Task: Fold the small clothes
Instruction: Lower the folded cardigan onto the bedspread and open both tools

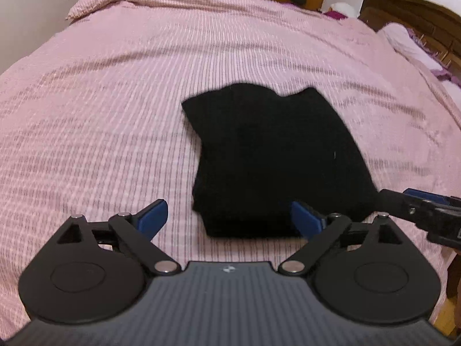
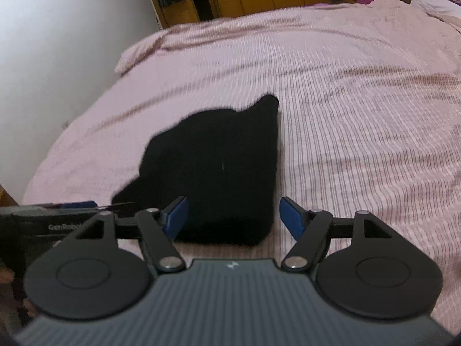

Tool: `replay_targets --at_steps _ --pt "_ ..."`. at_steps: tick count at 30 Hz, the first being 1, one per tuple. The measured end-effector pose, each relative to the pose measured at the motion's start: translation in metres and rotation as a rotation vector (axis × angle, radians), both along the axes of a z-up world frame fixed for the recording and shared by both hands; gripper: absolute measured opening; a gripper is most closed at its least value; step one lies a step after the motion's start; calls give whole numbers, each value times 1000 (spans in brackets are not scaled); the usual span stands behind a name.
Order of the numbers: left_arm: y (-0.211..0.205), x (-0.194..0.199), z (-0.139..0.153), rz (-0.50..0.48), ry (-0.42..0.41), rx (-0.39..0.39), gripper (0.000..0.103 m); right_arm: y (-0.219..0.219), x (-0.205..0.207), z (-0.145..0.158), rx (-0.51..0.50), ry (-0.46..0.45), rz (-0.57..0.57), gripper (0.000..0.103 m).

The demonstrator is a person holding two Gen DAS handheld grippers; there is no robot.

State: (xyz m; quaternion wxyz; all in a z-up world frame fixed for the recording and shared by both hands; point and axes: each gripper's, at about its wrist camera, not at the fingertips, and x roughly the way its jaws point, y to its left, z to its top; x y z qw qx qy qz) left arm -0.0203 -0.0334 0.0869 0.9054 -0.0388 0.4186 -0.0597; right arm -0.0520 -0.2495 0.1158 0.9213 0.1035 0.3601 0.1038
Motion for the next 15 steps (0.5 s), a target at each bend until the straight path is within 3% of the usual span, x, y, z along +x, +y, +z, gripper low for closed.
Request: replay_targets --at_steps 6,15 --pt "-8 2 -28 0 52 57 95 9 -7 -29 -120 43 7 72" --pt "-9 16 -63 38 132 69 96 2 2 -65 -70 130 -39 72"
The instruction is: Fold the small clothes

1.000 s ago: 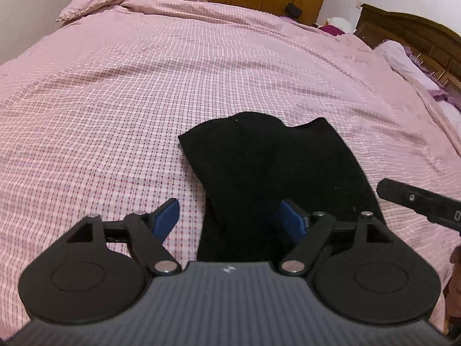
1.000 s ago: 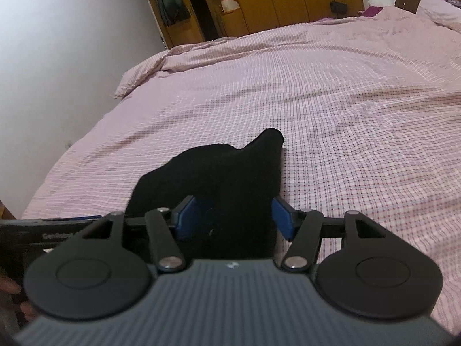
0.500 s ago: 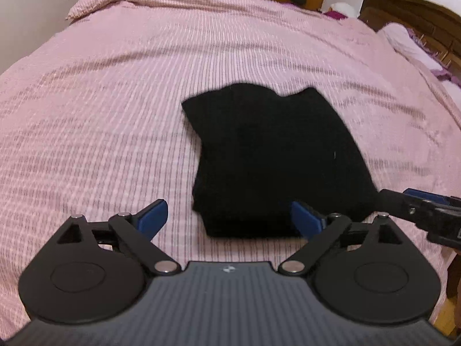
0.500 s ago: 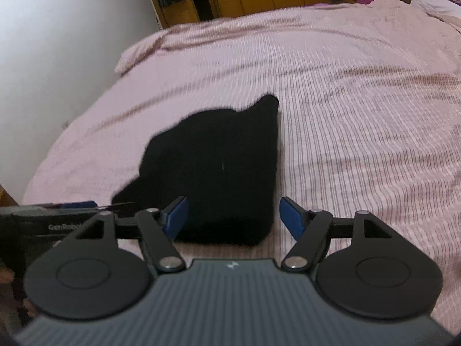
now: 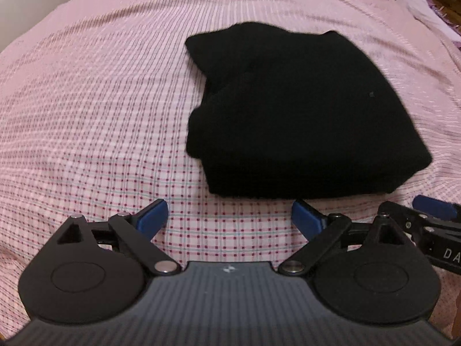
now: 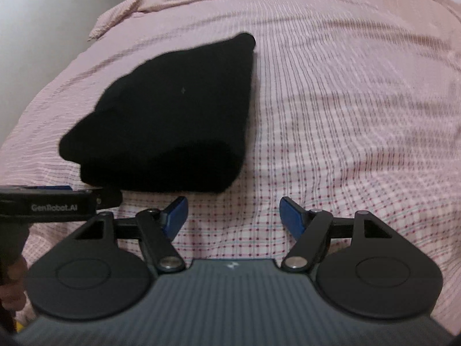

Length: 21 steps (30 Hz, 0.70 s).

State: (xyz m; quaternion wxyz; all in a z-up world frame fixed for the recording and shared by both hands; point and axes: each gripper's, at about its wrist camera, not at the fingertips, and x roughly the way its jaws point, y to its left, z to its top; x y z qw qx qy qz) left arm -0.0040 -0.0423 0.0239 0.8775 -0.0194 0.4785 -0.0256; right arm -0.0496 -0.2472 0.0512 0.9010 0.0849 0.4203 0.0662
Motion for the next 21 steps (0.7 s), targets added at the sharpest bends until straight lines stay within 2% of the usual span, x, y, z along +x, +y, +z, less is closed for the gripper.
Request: replay_targets --at_steps 8,11,21 --pt "-6 4 -11 -5 -9 30 103 -1 2 -10 16 9 -8 74" --pt "-8 4 -13 -4 -12 32 103 0 1 -11 22 6 -2 79" --pt "-13 3 -17 -1 -19 36 103 1 2 -12 25 7 -5 81"
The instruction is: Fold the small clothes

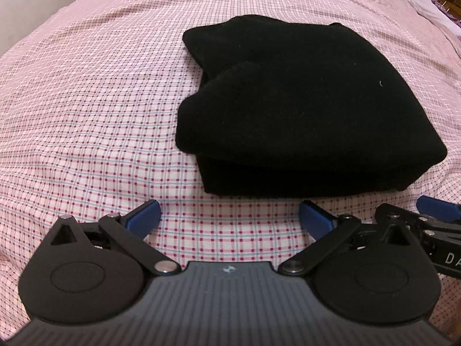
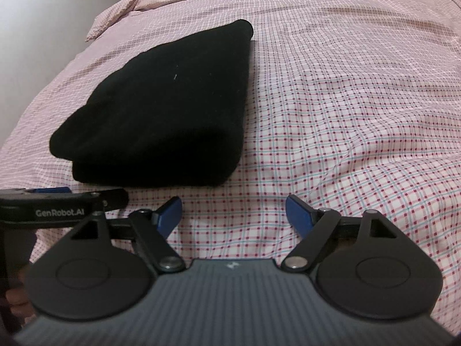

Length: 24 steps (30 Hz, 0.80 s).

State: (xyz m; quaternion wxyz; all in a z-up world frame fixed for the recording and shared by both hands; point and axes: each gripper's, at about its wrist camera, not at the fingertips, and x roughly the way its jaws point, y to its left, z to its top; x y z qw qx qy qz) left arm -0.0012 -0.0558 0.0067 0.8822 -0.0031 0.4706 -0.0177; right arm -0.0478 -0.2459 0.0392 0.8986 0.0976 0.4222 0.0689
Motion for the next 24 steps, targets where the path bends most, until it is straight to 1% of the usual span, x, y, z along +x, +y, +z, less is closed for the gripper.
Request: replay_targets --at_steps 24 --pt "1 -1 -1 -1 0 -1 103 0 0 0 0 0 0 82"
